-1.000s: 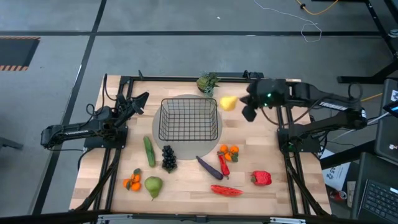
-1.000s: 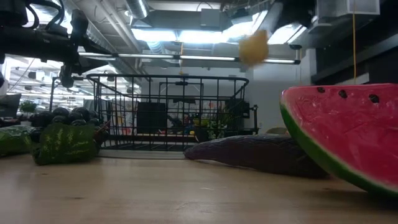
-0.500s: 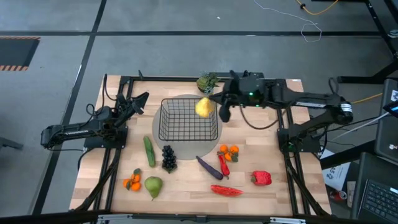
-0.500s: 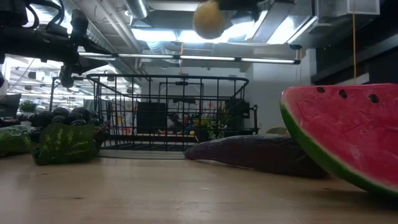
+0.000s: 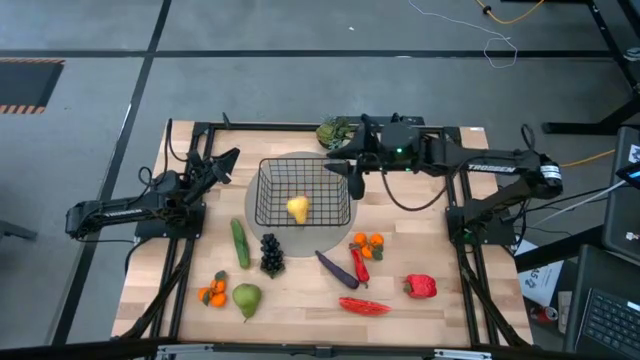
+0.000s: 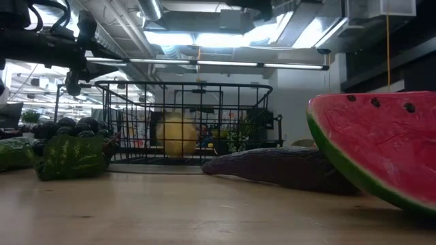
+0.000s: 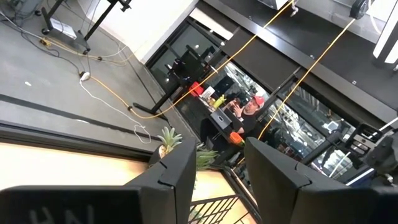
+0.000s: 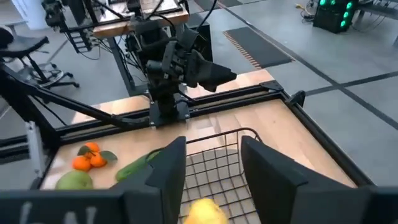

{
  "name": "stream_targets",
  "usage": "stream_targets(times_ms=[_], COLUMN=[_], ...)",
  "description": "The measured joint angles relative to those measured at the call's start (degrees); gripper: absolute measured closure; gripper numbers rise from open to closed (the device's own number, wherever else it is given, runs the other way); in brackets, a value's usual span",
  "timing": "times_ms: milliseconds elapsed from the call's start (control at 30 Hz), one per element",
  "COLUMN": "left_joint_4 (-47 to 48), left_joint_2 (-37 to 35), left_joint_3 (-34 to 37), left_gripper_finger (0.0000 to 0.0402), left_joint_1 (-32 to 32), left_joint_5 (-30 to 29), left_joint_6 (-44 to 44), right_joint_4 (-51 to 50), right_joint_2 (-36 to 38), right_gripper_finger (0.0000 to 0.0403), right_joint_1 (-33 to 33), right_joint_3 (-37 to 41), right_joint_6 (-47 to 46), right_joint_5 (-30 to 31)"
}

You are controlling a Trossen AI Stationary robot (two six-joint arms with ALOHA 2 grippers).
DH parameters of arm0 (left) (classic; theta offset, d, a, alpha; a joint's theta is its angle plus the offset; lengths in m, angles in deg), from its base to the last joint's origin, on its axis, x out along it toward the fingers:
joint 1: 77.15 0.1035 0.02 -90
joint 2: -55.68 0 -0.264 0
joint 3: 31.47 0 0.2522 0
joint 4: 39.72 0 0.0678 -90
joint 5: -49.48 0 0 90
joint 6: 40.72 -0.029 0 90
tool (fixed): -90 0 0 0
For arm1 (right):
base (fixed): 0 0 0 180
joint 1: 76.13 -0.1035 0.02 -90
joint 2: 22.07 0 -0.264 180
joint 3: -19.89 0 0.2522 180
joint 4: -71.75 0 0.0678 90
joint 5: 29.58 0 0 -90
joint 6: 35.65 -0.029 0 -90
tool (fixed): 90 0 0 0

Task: Build produce basket
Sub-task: Put the right oranges into the black wire basket

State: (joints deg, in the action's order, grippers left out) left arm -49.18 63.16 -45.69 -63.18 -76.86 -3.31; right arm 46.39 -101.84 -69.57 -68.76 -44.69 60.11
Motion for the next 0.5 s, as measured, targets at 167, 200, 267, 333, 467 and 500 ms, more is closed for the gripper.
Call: stream_targets(times_ms=[167, 200, 267, 333, 467, 500], left_joint_4=[-0.06, -0.07, -0.07, -0.06, -0.11, -0.1], left_joint_2=[-0.01, -0.01, -0.01, 0.01, 0.0, -0.01], left_joint_3=[0.0, -0.01, -0.01, -0.01, 0.0, -0.01], left_gripper_finger=[0.0269, 0.0269, 0.0269, 0.0269, 0.0269, 0.0269], left_joint_1=[0.0, 0.0, 0.0, -0.02, -0.02, 0.0], left_joint_5=[0.02, 0.24, 0.98, 1.43, 3.11, 3.52], left_joint_6=[0.12, 0.33, 1.34, 1.51, 1.65, 1.97], right_joint_4=[-10.23, -13.24, -20.27, -27.12, -37.42, -38.88], right_joint_2=[3.85, 4.61, 5.51, 5.68, 5.37, 5.26], right_gripper_finger=[0.0238, 0.0238, 0.0238, 0.0238, 0.0238, 0.0238], right_joint_1=[-0.62, -0.94, -2.07, -3.74, -8.31, -9.75], right_joint_3=[-0.01, 0.0, -0.02, -0.02, 0.49, 0.93], right_joint_6=[-8.38, -9.99, -12.9, -16.46, -22.53, -23.72], right_joint_5=[-6.82, -8.91, -12.7, -14.13, -12.83, -11.35])
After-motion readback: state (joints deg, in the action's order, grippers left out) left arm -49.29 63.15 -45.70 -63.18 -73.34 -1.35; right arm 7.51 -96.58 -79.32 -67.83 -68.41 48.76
